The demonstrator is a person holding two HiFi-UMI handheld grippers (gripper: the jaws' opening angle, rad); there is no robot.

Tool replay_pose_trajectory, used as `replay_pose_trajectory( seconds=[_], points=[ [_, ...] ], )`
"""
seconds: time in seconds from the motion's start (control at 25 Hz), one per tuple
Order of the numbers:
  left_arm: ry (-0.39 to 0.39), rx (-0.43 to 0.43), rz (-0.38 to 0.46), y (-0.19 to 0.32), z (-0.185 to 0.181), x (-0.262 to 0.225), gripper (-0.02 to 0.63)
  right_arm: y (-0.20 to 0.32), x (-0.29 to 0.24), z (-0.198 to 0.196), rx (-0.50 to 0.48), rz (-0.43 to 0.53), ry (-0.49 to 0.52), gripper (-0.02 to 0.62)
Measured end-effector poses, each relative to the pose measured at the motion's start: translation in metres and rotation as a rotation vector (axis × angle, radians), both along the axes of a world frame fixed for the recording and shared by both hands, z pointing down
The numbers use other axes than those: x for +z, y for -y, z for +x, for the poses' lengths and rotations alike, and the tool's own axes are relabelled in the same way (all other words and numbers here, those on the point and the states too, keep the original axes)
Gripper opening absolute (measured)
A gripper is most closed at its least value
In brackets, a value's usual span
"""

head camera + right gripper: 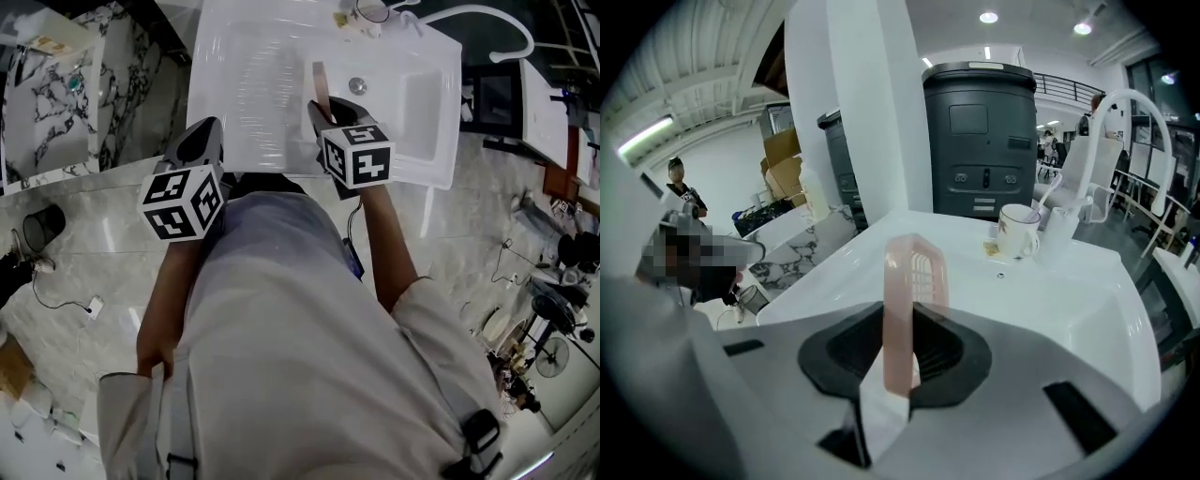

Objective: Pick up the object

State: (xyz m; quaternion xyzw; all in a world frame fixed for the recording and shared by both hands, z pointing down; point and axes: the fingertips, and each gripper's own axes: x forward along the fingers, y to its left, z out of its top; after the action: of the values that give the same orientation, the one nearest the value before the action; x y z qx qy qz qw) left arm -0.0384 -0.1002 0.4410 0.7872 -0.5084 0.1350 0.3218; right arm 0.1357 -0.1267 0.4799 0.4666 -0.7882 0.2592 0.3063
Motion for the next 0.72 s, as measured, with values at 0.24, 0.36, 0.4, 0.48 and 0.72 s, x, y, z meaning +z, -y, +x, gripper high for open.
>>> replay_pose_trajectory(
  seconds=[0.24,0.36,0.4,0.48,0.72],
  points=[
    [-0.011,-0.017,-0.021,-0.003,-0.005,0.003,0.002,-0.01,-0.014,-0.005,-0.015,0.022,0.061,0.087],
    [-0.016,-0.023,-0.034,-0.004,-0.004,0.006,0.002,-0.012,-0.021,-0.005,-0.014,0.032,0.091,0.087],
    [-0.015,-0.022,-0.036,-0.003,-0.004,0.006,0.002,-0.012,-0.023,-0.005,-0.011,0.036,0.095,0.087],
    [-0.013,-0.018,-0.037,-0.003,-0.002,0.006,0.002,-0.012,-0.026,-0.003,-0.007,0.044,0.096,0.087],
    [-0.02,-0.002,-0.027,0.0,0.0,0.004,0.002,-0.013,-0.03,0.001,-0.001,0.045,0.11,0.087]
  ],
)
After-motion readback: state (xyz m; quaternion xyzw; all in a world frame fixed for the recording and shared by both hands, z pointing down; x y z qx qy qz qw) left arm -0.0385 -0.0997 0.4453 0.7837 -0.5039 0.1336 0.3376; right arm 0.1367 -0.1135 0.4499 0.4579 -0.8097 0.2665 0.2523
